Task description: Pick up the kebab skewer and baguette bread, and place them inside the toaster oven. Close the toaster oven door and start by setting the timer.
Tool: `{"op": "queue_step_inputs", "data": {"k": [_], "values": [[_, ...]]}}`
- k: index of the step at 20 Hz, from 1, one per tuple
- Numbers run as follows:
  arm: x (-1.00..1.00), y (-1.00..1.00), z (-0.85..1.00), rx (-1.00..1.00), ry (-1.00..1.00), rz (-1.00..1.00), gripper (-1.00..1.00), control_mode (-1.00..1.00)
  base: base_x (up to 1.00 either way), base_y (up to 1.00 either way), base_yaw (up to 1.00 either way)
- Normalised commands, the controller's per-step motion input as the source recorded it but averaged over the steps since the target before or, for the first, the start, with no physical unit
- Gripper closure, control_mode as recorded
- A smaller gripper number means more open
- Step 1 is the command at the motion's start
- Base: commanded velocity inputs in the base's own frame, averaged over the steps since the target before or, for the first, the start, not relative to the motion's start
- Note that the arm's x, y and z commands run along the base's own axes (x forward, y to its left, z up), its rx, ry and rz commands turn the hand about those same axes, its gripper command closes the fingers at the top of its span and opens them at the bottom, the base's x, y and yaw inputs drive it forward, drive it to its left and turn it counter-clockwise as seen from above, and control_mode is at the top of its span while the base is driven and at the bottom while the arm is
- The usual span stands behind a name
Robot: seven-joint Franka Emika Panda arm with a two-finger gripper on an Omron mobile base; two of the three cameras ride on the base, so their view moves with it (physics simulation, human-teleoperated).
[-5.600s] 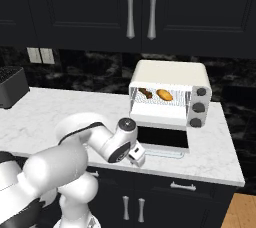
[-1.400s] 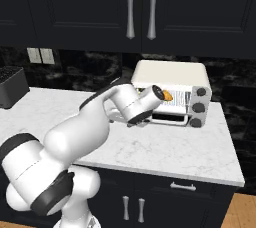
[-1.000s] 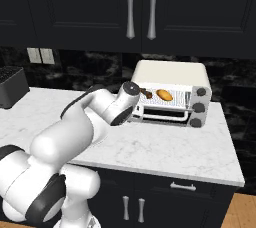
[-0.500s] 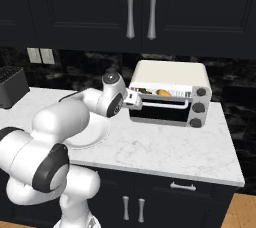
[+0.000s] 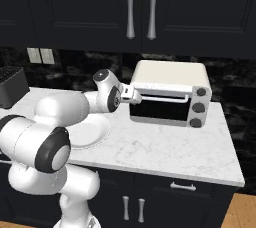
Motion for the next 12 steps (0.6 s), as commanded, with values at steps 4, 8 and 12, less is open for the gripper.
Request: {"op": "queue_step_inputs", "data": {"k": [4,8,12], "values": [[0.62,0.0,0.0,-0.08,0.0,0.0,-1.0,-1.0,0.0,0.0,0.0],[0.47,0.0,0.0,-0.05,0.0,0.0,-1.0,-1.0,0.0,0.0,0.0],[0.36,0.0,0.0,-0.03,0.0,0.0,-1.0,-1.0,0.0,0.0,0.0]]}}
